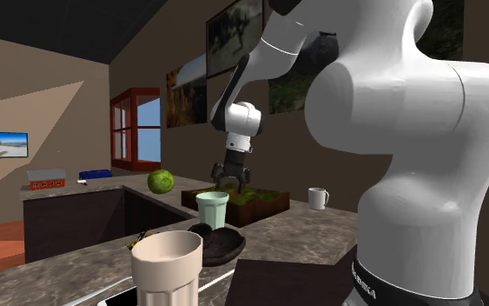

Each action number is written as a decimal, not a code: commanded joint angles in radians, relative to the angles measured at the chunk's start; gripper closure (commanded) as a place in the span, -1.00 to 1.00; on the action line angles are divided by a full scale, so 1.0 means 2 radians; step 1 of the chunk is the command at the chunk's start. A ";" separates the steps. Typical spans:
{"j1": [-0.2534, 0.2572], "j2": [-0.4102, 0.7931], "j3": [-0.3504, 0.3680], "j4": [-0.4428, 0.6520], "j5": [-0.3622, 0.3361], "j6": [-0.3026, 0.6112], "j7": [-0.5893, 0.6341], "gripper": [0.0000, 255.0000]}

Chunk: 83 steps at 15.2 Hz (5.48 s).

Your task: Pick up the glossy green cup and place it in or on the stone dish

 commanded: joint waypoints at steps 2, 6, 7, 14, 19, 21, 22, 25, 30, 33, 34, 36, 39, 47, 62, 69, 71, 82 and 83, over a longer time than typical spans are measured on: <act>0.006 0.028 -0.001 0.015 -0.004 0.014 0.002 -1.00; 0.011 0.048 -0.002 0.015 -0.007 0.034 0.004 -1.00; 0.012 0.051 -0.003 0.015 -0.007 0.037 0.004 -1.00; 0.012 0.051 -0.003 0.015 -0.007 0.037 0.004 -1.00; 0.012 0.051 -0.003 0.015 -0.007 0.037 0.004 1.00; 0.012 0.051 -0.003 0.015 -0.007 0.037 0.004 1.00; 0.012 0.051 -0.003 0.015 -0.007 0.037 0.004 1.00; 0.012 0.051 -0.003 0.015 -0.007 0.037 0.004 1.00; 0.009 0.026 0.000 0.016 -0.004 0.012 0.007 1.00; 0.007 0.012 0.001 0.018 -0.003 -0.004 0.008 1.00; 0.007 0.007 0.002 0.019 -0.002 -0.009 0.009 1.00; 0.006 -0.002 0.003 0.021 -0.001 -0.020 0.010 1.00; 0.005 -0.014 0.004 0.025 0.001 -0.036 0.012 1.00; 0.001 -0.045 0.006 0.040 0.004 -0.081 0.016 1.00; -0.007 -0.160 0.013 -0.019 0.035 -0.135 0.012 1.00; -0.001 -0.306 0.013 -0.150 0.082 -0.149 -0.006 1.00; 0.004 -0.349 0.011 -0.182 0.094 -0.160 -0.009 1.00; 0.011 -0.345 0.018 -0.244 0.109 -0.095 -0.024 1.00; 0.011 -0.342 0.019 -0.247 0.110 -0.088 -0.025 1.00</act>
